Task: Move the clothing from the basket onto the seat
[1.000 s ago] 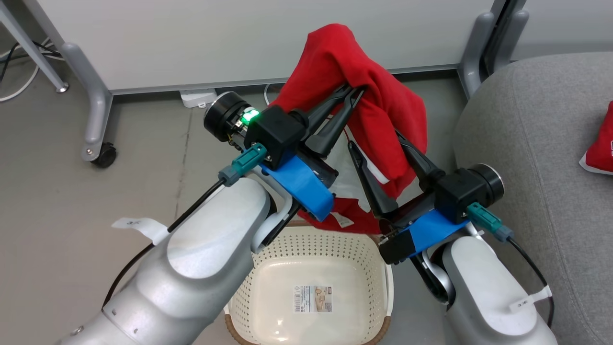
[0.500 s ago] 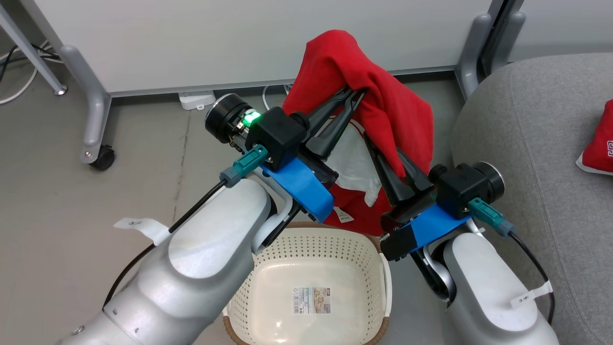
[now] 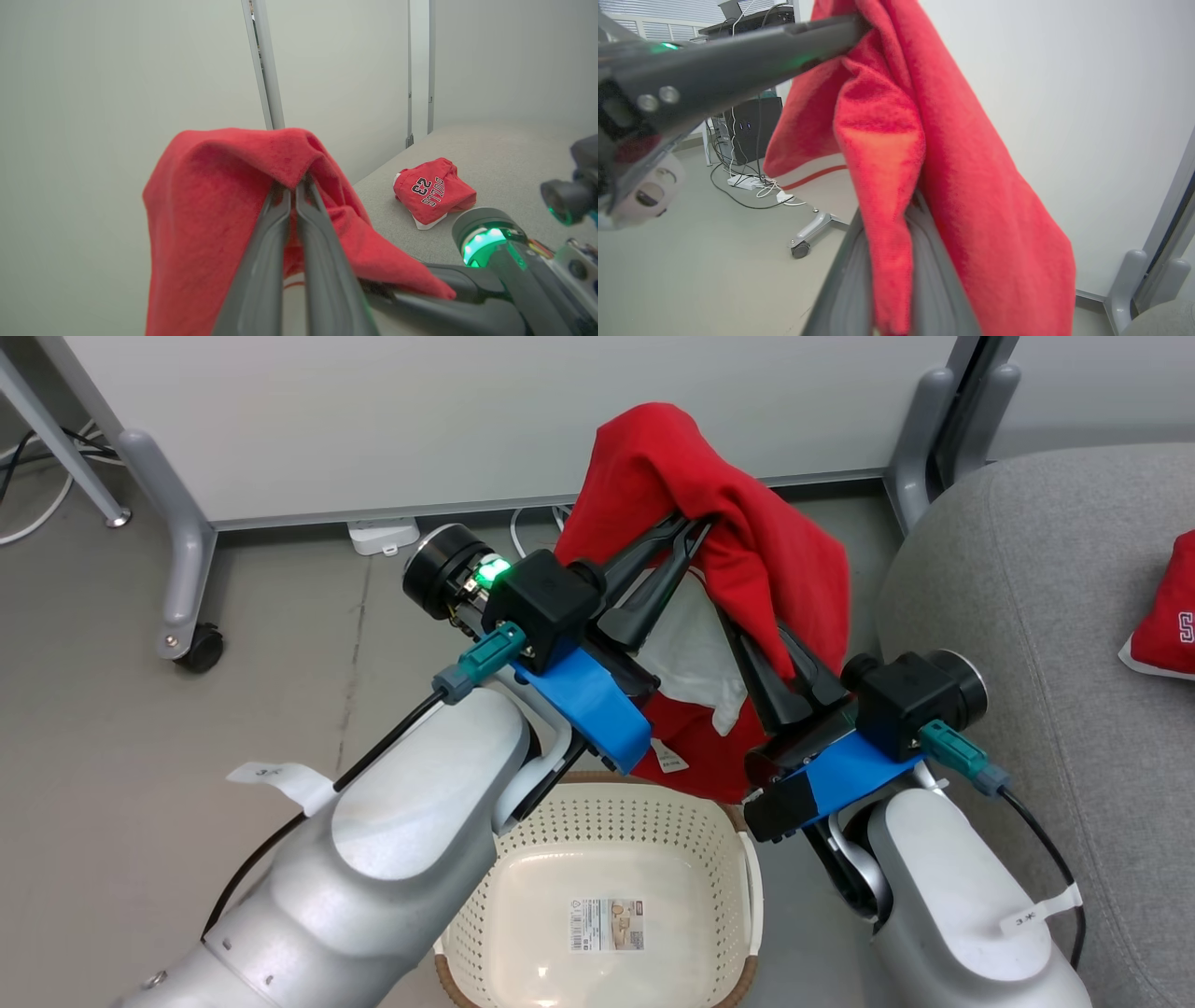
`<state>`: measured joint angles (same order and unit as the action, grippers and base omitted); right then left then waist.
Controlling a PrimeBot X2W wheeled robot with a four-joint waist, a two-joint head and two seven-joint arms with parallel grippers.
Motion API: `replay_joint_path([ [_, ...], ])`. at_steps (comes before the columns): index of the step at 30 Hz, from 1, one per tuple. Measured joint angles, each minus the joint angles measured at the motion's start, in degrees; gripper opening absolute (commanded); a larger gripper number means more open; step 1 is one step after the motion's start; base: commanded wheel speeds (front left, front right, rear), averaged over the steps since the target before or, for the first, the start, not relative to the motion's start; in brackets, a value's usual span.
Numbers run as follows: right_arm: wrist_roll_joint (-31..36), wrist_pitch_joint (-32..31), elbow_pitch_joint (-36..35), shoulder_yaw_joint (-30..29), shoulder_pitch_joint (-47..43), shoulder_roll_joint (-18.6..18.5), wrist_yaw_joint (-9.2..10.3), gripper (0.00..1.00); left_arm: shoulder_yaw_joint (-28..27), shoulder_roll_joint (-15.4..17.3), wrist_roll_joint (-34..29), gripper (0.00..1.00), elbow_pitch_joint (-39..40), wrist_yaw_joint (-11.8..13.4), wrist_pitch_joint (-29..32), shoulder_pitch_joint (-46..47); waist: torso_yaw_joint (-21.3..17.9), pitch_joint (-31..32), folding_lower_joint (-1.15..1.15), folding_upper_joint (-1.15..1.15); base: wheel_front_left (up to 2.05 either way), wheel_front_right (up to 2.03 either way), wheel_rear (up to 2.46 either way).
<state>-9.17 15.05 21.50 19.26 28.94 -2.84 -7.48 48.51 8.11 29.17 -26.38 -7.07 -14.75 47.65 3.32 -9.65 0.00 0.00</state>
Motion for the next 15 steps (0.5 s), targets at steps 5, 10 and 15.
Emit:
replay_joint_path([
  [5,0.00,0.00,-0.23,-0.10,-0.08,0.00,0.00,0.00,0.25,-0.07,-0.13,1.00,-0.49,0.25,-0.05,0.00,0.14,0.00,0.00,0.00,0.00,0.00,0.00],
  [10,-0.01,0.00,-0.26,-0.27,-0.08,0.00,0.00,0.00,0.37,-0.14,-0.18,1.00,-0.81,0.47,-0.07,0.01,0.32,-0.09,0.00,0.00,0.00,0.00,0.00],
  [15,-0.01,0.00,-0.31,-0.42,-0.08,0.00,0.00,0.00,0.44,-0.14,-0.21,1.00,-0.94,0.49,-0.08,0.01,0.39,-0.35,0.00,0.00,0.00,0.00,0.00],
])
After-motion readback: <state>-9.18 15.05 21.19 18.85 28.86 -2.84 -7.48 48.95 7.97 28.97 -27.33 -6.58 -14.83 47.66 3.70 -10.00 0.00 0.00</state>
